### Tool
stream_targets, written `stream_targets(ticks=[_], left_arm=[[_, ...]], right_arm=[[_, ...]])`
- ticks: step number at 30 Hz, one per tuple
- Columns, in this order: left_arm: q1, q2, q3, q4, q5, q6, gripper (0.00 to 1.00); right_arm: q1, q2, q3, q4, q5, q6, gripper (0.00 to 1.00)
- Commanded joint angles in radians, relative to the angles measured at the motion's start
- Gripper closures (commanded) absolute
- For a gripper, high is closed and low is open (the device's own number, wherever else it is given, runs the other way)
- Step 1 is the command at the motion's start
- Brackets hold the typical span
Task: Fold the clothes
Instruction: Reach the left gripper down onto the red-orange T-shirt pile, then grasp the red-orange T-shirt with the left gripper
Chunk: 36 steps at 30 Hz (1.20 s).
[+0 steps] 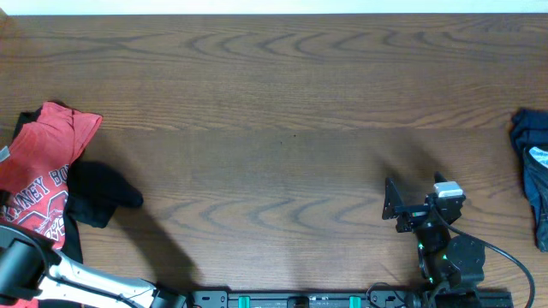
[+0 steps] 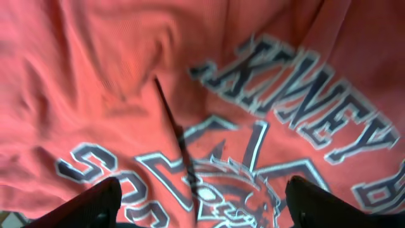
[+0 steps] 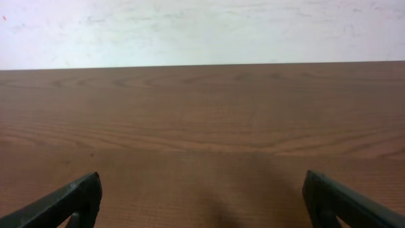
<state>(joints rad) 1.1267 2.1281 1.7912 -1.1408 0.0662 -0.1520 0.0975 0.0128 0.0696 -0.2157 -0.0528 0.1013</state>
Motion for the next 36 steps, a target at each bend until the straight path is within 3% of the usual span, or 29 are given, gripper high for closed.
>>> stream_targets(ticks=[1, 7, 32, 33, 36], left_arm=[[0.0, 0.019, 0.049, -0.01, -0.082, 0.001, 0.14], [0.003, 0.022, 0.06, -0.01, -0.237, -0.094, 0.15], [0.053, 0.142, 0.059, 0.054, -0.235, -0.093, 0.18], [0.053, 0.152, 0.059, 0.054, -0.235, -0.093, 0.19], [0.053, 0.174, 0.059, 0.063, -0.235, -0.093, 0.4]], right_arm=[[0.012, -0.004, -0.005, 0.0, -0.003, -0.009, 0.01], [0.012, -0.004, -0.005, 0.001, -0.003, -0.01, 0.01], [0.012, -0.004, -0.005, 0.0, -0.003, -0.01, 0.01], [0.012, -0.004, -0.005, 0.001, -0.003, -0.009, 0.01], [0.012, -0.004, -0.005, 0.001, -0.003, -0.009, 0.01]])
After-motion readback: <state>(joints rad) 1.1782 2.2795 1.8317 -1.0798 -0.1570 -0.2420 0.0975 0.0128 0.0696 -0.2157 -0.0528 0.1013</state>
